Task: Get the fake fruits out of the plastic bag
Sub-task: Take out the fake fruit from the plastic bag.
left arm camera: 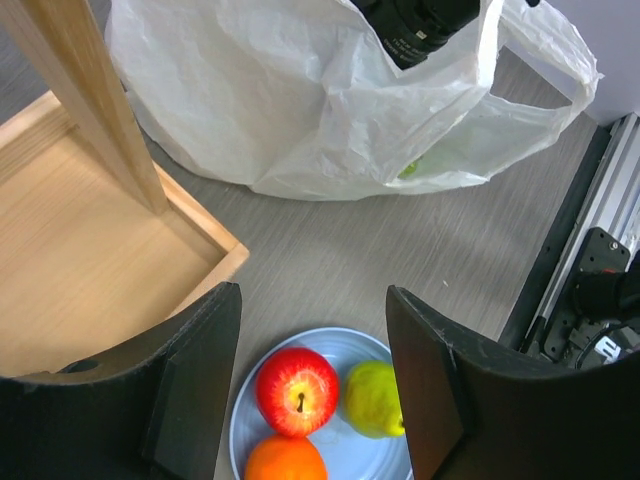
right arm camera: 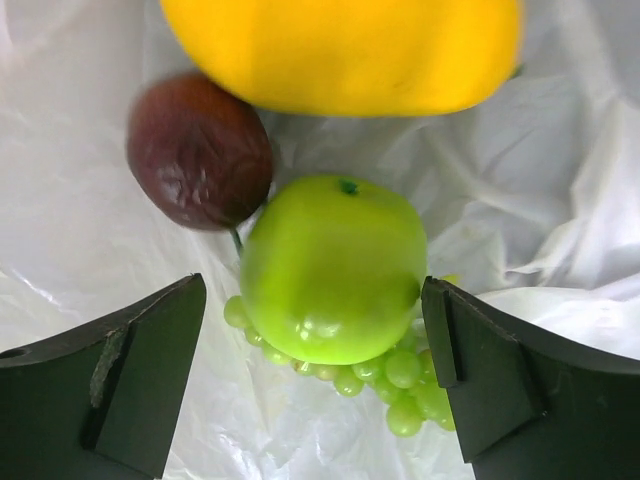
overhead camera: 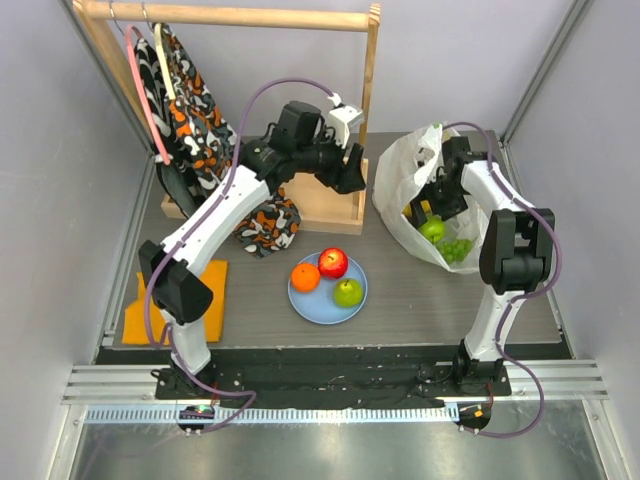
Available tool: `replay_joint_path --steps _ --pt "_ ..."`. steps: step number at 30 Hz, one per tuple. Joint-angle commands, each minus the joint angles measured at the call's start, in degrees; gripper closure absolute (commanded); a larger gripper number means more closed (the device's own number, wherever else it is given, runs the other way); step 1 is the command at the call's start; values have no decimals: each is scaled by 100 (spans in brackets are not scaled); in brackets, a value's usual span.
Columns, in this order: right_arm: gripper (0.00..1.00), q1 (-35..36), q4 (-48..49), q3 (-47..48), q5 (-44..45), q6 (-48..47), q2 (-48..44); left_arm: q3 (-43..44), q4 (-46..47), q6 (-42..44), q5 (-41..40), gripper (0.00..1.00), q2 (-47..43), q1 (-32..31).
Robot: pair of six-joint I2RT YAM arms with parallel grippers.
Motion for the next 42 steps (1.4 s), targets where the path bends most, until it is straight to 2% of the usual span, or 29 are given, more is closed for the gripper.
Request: replay_joint_path --steps 1,6,9,10,13,18,22,30,34,35,36,39,40,42 --pt "2 52 -58 -172 321 -245 -327 -282 -29 130 12 36 -807 32" --pt "4 35 -102 -242 340 -255 -99 -503 -160 542 -225 35 -1045 41" --pt "21 43 13 -252 383 -272 -107 -459 -221 561 -278 35 -1028 76" --pt "30 43 -13 -191 427 -272 -116 -415 -239 553 -296 35 -1028 76" --pt "43 -18 -242 -6 384 -483 -395 -388 -196 658 -392 35 -1045 85" --pt "54 -36 -1146 520 226 -860 -853 -274 -195 798 -506 35 -1150 120" --pt "55 -317 -1559 548 112 -1072 -1556 -256 -213 956 -656 35 -1335 146" --pt "54 -651 -2438 -75 727 -1642 -2935 -484 -309 1291 -937 32 -2019 217" --pt "53 -608 -3396 178 -151 -2276 -3314 -669 -406 1405 -1069 32 -2415 331" --pt "52 -529 -3397 214 -431 -2407 -3498 -731 -415 1414 -1087 32 -2521 418" --pt "48 -75 -3397 197 -503 -2469 -3656 -783 -424 1414 -1113 32 -2618 471" --pt "49 1366 -3389 -14 -442 -2295 -4035 -1021 -433 1370 -1078 31 -2987 787" --pt "49 2084 -3388 -49 -573 -2224 -4010 -1152 -450 1370 -1078 31 -3092 875" --pt "51 2660 -3388 -32 -775 -2023 -3817 -1267 -459 1318 -1113 31 -3338 1130"
